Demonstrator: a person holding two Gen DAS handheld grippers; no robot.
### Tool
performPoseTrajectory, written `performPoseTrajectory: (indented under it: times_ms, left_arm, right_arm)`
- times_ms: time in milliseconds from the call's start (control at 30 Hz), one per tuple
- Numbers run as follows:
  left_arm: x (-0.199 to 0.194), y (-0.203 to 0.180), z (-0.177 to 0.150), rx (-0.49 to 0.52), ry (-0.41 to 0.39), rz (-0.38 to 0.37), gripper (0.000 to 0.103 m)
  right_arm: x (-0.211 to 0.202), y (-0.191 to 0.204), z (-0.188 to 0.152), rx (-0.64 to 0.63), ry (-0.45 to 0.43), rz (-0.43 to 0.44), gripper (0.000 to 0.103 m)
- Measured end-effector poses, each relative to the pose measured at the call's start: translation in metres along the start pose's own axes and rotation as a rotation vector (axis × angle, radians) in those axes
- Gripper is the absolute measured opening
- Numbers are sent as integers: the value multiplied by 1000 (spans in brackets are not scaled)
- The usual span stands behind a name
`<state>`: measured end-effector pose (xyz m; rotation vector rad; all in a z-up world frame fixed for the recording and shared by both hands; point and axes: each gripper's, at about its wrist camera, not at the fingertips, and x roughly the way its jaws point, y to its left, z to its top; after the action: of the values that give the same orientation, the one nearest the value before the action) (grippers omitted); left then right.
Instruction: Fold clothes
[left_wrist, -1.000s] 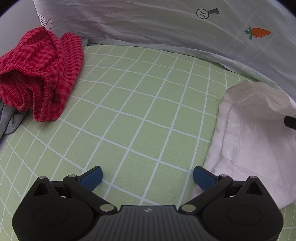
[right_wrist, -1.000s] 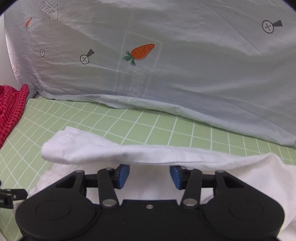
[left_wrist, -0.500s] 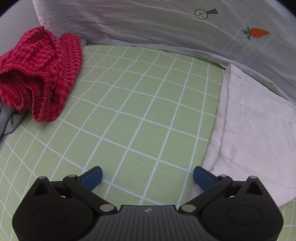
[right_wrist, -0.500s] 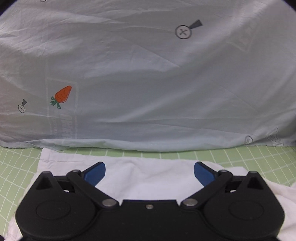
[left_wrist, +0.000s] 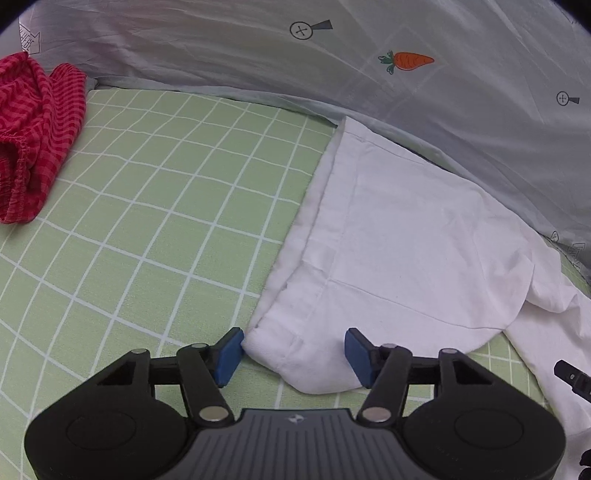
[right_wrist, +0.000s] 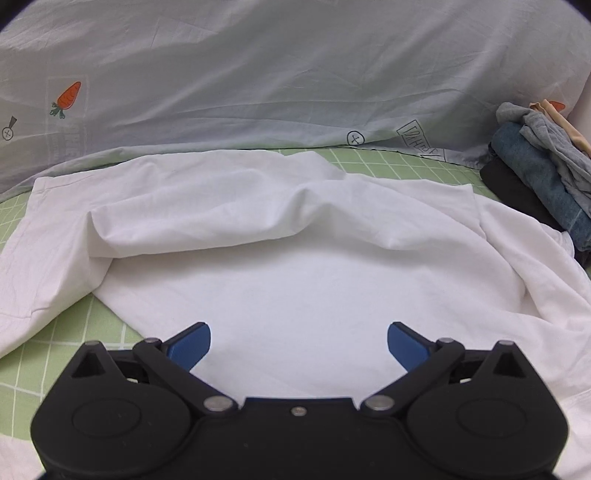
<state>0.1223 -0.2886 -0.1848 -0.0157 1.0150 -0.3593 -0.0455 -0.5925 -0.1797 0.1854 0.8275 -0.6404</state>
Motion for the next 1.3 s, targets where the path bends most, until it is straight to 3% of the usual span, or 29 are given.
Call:
performPoseTrajectory:
  times_ms: [133, 333, 600, 767, 833, 900, 933, 1067, 1300]
  left_arm:
    - [3, -4, 2, -2, -35, 47, 10]
    - [-7, 5, 28, -14, -149, 163, 8]
    - [-9, 25, 77, -84, -256, 187, 8]
    - [-5, 25, 89, -75, -281, 180, 8]
    - [-3, 25, 90, -77, -282, 179, 7]
    - [-2, 24, 91, -80, -282, 177, 7]
    - [-1, 25, 91, -83, -282, 176, 8]
    - [1, 28, 88, -86, -275, 181, 7]
    - [3, 37, 80, -94, -259, 206, 8]
  right_arm:
    - [-7, 10, 2, -47, -21, 30, 103]
    - [-2, 28, 1, -135, -13, 73, 103]
    - [9, 60, -5, -201, 58, 135, 100]
    - [8, 62, -4, -150, 64, 228, 67]
    - [7, 64, -5, -148, 57, 255, 61]
    - [4, 67, -6, -157, 44, 269, 35]
    - [3, 69, -7, -160, 39, 273, 14]
    - [4, 64, -4, -99, 56, 304, 7]
    - [7, 42, -8, 78, 127, 408, 5]
